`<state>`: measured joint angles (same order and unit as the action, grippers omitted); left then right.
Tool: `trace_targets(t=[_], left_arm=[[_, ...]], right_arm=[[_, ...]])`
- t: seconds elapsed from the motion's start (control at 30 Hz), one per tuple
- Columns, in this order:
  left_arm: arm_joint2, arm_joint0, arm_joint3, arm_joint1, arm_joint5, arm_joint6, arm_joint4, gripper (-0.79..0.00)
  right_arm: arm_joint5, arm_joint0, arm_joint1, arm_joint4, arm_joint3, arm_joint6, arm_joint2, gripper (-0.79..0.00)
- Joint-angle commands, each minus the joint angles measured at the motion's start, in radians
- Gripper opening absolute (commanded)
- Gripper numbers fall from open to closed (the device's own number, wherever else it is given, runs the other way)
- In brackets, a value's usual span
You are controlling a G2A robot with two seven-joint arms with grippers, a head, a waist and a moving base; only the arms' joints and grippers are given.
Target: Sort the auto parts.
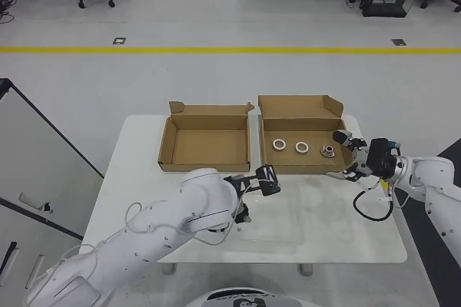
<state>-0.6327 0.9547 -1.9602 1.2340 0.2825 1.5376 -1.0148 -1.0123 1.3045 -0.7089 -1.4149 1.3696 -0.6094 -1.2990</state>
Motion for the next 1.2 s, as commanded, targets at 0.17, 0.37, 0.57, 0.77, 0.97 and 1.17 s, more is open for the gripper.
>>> trace_targets(t=[0.17,0.37,0.57,0.77,0.97,1.17], left_arm=[[0.114,-0.125,0.084,0.006,-0.031,-0.002,0.110,0.000],[0.204,-0.201,0.117,-0.007,-0.092,-0.002,0.147,0.000],[0.283,-0.271,0.134,-0.022,-0.128,-0.002,0.224,0.000],[0.343,-0.325,0.125,-0.033,-0.154,-0.002,0.288,-0.037],[0.373,-0.352,0.138,-0.040,-0.161,-0.002,0.326,-0.243],[0.392,-0.368,0.163,-0.034,-0.143,-0.002,0.354,-0.342]], right_arm=[[0.000,0.000,0.000,0.000,0.000,-0.001,0.000,0.000],[0.000,0.000,0.000,0.000,0.000,-0.001,0.000,0.000],[0.000,0.000,0.000,0.000,0.000,-0.001,0.000,0.000],[0.000,0.000,0.000,0.000,0.000,-0.001,0.000,0.000],[0.000,0.000,0.000,0.000,0.000,-0.001,0.000,0.000],[0.000,0.000,0.000,0.000,0.000,-0.001,0.000,0.000]])
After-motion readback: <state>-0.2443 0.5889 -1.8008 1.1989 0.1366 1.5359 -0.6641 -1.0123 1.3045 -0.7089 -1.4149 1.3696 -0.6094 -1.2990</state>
